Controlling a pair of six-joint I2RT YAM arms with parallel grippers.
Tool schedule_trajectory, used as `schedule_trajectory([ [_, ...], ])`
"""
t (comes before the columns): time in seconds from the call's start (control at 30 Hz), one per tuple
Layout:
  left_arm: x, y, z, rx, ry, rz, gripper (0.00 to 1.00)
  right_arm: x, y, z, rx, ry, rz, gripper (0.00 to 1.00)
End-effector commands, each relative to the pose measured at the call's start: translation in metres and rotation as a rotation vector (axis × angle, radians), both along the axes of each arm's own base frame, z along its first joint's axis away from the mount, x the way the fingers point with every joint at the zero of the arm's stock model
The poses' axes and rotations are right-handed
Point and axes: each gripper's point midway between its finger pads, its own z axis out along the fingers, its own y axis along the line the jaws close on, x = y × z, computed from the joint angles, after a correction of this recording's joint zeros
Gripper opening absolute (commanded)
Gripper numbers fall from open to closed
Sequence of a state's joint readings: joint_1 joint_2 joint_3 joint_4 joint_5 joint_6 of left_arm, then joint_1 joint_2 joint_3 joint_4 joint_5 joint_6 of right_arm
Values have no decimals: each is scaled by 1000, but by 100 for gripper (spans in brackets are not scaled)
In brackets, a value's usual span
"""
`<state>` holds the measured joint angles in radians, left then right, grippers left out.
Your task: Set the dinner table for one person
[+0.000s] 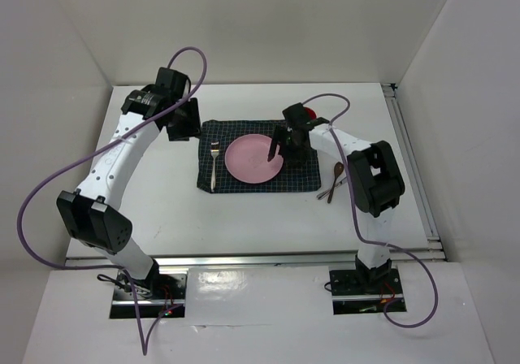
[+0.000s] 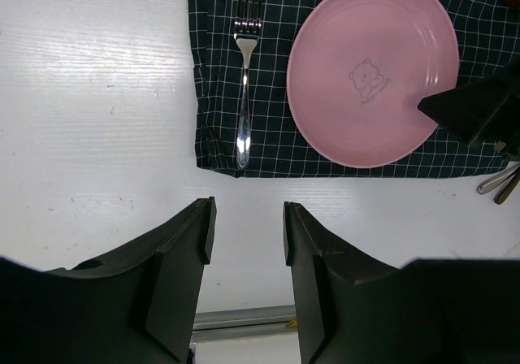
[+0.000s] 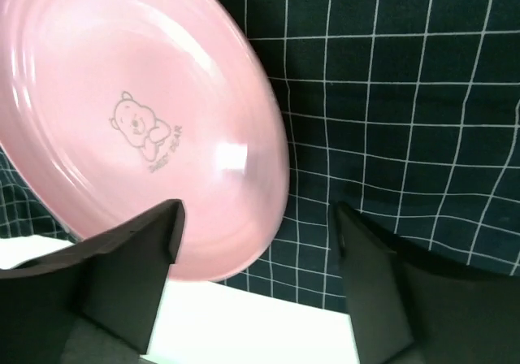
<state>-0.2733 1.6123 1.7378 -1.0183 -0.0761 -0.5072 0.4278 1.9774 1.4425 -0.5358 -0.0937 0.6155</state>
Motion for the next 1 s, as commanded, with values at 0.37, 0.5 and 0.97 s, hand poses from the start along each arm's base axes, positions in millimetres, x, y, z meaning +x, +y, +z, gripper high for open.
schedule_trajectory([
  [0.37, 1, 2, 12, 6, -43, -25, 56, -51, -93, 90, -117, -209, -225, 67],
  [0.5, 3, -2, 12, -13, -49, -38, 56, -84, -147, 59, -135, -130, -342, 53],
  [0.97, -3, -4, -4, -19, -7, -50, 56, -80, -179, -14, -183, 22, -352, 39],
])
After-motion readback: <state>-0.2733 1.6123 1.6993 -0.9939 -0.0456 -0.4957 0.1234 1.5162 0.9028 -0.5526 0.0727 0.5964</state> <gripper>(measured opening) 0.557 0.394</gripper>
